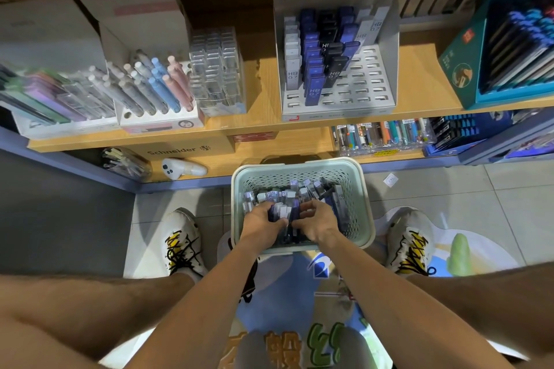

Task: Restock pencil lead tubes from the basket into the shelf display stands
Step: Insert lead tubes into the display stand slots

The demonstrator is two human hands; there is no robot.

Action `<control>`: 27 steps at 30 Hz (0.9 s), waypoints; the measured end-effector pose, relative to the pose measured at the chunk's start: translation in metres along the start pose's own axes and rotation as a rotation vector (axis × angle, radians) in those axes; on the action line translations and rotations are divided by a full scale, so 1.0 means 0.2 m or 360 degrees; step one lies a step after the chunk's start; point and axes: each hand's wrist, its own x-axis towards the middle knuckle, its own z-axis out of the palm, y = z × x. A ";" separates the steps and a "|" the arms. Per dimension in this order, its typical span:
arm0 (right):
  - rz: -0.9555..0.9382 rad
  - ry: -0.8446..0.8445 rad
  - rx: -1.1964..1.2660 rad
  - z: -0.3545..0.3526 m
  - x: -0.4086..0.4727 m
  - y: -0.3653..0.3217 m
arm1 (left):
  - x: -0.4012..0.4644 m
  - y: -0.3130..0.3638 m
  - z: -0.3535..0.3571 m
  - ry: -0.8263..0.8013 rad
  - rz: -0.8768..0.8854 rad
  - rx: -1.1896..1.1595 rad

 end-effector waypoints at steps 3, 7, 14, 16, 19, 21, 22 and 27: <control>0.0049 0.0045 0.0078 -0.02 0.01 0.01 | 0.00 0.01 0.01 -0.0006 -0.0008 0.0021; 0.0106 0.0138 0.0222 -0.04 0.00 0.00 | -0.01 0.03 -0.01 0.0076 -0.0056 0.0005; -0.0076 0.0076 0.0582 -0.11 -0.12 -0.09 | -0.06 0.10 -0.12 0.0157 -0.0059 -0.0523; -0.0207 -0.0028 0.0642 -0.16 -0.22 -0.17 | -0.09 0.15 -0.15 0.0080 -0.0082 -0.0775; -0.0396 -0.0184 0.0527 -0.24 -0.35 -0.31 | -0.16 0.24 -0.20 0.0033 -0.0053 -0.1007; -0.0496 -0.0252 0.0513 -0.29 -0.46 -0.40 | -0.24 0.33 -0.25 -0.0051 -0.0019 -0.1125; -0.0547 -0.0261 0.0494 -0.33 -0.51 -0.44 | -0.28 0.38 -0.27 -0.0096 -0.0003 -0.1147; -0.0705 -0.0264 0.0358 -0.51 -0.78 -0.65 | -0.52 0.61 -0.42 -0.0229 0.0169 -0.1075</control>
